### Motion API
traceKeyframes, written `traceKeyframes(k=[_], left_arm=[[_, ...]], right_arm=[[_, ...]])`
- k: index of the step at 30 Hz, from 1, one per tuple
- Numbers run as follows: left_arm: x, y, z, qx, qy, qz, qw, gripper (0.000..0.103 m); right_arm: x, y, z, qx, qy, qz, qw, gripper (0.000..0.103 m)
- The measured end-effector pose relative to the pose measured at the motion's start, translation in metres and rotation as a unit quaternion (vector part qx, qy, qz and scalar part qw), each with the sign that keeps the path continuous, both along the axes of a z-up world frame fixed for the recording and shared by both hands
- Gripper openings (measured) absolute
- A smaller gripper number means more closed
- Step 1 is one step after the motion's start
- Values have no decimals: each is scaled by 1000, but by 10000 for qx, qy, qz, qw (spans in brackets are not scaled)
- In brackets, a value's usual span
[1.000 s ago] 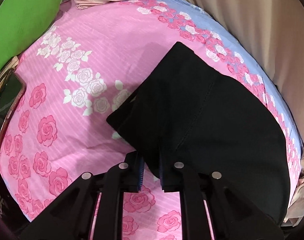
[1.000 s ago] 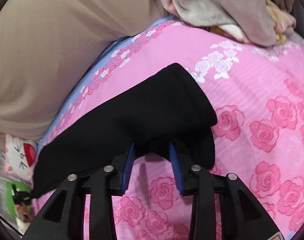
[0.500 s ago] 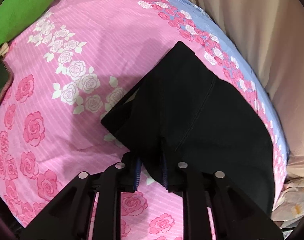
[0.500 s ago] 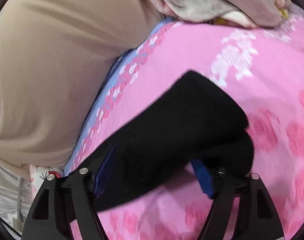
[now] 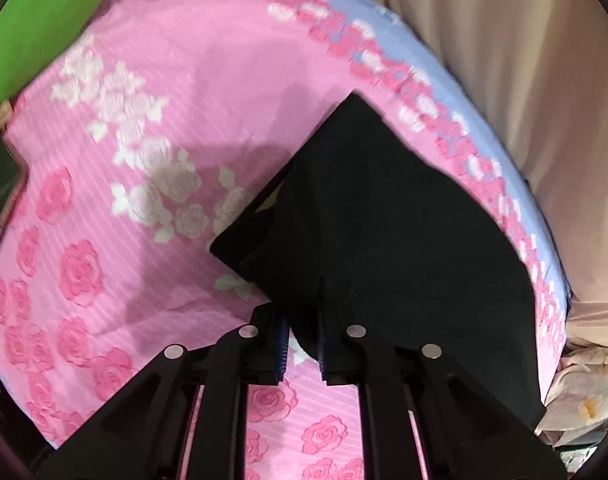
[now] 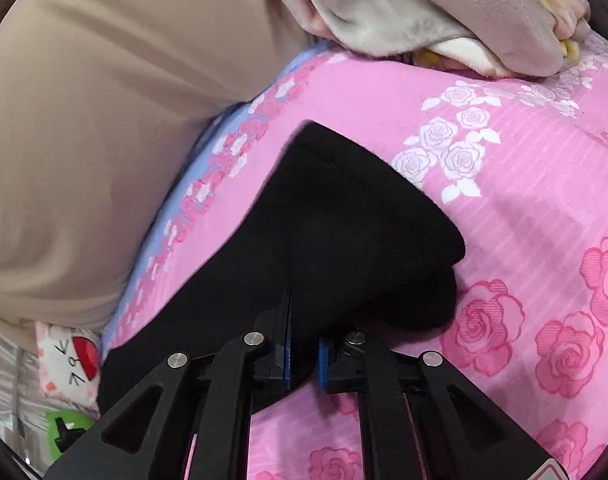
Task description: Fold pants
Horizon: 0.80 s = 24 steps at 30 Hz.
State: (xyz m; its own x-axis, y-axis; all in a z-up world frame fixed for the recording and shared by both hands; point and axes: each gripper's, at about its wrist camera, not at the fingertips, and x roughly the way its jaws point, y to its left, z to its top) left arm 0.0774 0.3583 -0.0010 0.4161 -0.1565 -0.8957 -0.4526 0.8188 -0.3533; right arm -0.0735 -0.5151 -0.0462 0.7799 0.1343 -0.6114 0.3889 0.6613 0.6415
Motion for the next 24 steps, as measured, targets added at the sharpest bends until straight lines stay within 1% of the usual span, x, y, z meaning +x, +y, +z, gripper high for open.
traceKeyframes(k=[3, 4, 5, 6, 8, 9, 10, 11, 12, 13, 14, 15, 17, 18, 19, 21, 22, 23, 24], left_arm=[[-7, -3, 37, 169, -209, -230, 9994, 10], [-9, -5, 44, 264, -236, -316, 9989, 10], [-10, -7, 47, 382, -206, -357, 9984, 10], [-10, -9, 47, 484, -161, -359, 9981, 10], [-9, -10, 30, 726, 6, -306, 9969, 11], [-7, -9, 9, 740, 245, -275, 9966, 11], [-4, -9, -5, 696, 394, -249, 9965, 12], [-5, -8, -18, 639, 455, -211, 9967, 14], [-8, -8, -20, 664, 293, -171, 9972, 16], [-12, -10, -14, 722, 200, -168, 9971, 20], [-17, -11, -9, 770, 145, -130, 9968, 21], [-25, -14, 1, 972, 82, -57, 9952, 24], [-41, -23, 22, 1478, -38, 71, 9890, 27], [-49, -30, 34, 1700, -148, 135, 9852, 33], [-59, -39, 47, 1890, -301, 173, 9814, 39], [-69, -58, 66, 2088, -614, 118, 9760, 42], [-72, -78, 76, 2314, -782, 26, 9697, 43], [-72, -87, 81, 2486, -862, -43, 9648, 44], [-70, -104, 85, 2732, -947, -122, 9572, 48]], right_arm=[[-9, 5, 41, -122, -328, 135, 9993, 7], [-15, 10, 59, -259, -425, 202, 9986, 7], [-19, 12, 65, -325, -432, 223, 9983, 7], [-22, 15, 66, -407, -349, 236, 9983, 7], [-23, 8, 47, -301, -111, 156, 9994, 7], [-23, 4, 34, -208, 23, 108, 9997, 8], [-22, -1, 11, -18, 248, 78, 9997, 8], [-23, -3, -2, 127, 289, 85, 9995, 7], [-28, -6, -7, 314, 121, 43, 9994, 8], [-31, -8, -5, 438, 65, 14, 9990, 13], [-35, -9, 0, 378, 72, 3, 9993, 17], [-37, -8, 2, 281, 110, 13, 9995, 19], [-45, -5, 7, 74, 219, 125, 9997, 24], [-53, -3, 9, 12, 255, 113, 9996, 38], [-60, -2, 12, -116, 239, 101, 9996, 45], [-70, -1, 14, -257, 205, 189, 9993, 47], [-72, -1, 14, -277, 217, 229, 9991, 50], [-72, -1, 14, -298, 242, 205, 9991, 53], [-74, -3, 15, -386, 302, 79, 9988, 57]])
